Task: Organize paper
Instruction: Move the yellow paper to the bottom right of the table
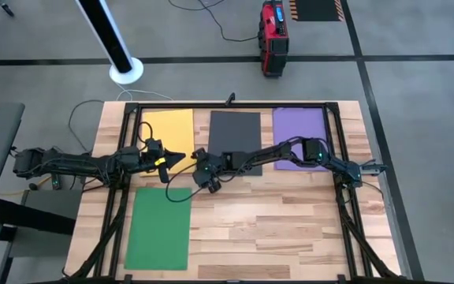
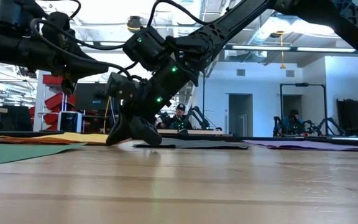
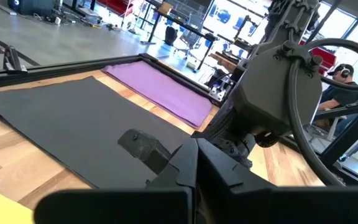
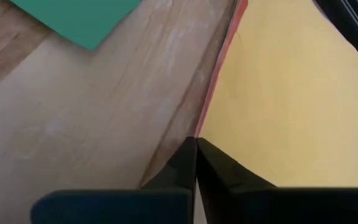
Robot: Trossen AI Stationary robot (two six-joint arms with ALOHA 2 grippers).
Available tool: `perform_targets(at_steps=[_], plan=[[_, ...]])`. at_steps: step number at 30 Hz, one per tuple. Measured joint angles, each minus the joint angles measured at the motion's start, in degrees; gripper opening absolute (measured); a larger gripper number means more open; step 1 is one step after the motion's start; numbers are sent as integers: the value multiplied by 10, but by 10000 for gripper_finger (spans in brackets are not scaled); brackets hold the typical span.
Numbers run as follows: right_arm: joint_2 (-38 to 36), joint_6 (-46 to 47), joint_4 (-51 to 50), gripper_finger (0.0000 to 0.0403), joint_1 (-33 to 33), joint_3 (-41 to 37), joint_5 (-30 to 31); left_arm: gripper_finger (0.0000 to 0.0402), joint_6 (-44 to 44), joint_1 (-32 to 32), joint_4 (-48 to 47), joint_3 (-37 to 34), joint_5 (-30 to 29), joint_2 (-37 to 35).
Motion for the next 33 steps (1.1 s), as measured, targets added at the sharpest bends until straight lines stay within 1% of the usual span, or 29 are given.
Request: perform_targets(at_steps=[4, 10, 13, 15, 18, 21, 26, 29, 33], plan=[[0, 0, -2, 1, 4, 0, 1, 0, 0, 0, -1, 0, 0, 0], [-21, -1, -38, 0, 15, 0, 2, 0, 0, 0, -1, 0, -1, 0], [-24, 15, -30, 0, 13, 0, -2, 0, 0, 0, -1, 0, -1, 0], [-24, 29, -19, 2, 8, 0, 7, 0, 0, 0, -1, 0, -1, 0], [-22, 1, -14, 21, 4, 0, 19, 0, 0, 0, -3, 0, -1, 0], [-20, -29, -21, 52, 1, 0, 19, 0, 0, 0, -4, 0, -1, 0], [-19, -49, -10, 94, 1, 0, 18, 0, 0, 0, -7, 0, -1, 0], [-19, -54, -13, 106, -2, 0, 18, 0, 0, 0, -10, 0, -1, 0], [-4, -66, 0, 108, -2, -1, 17, 0, 0, 0, -19, 0, -1, 0]])
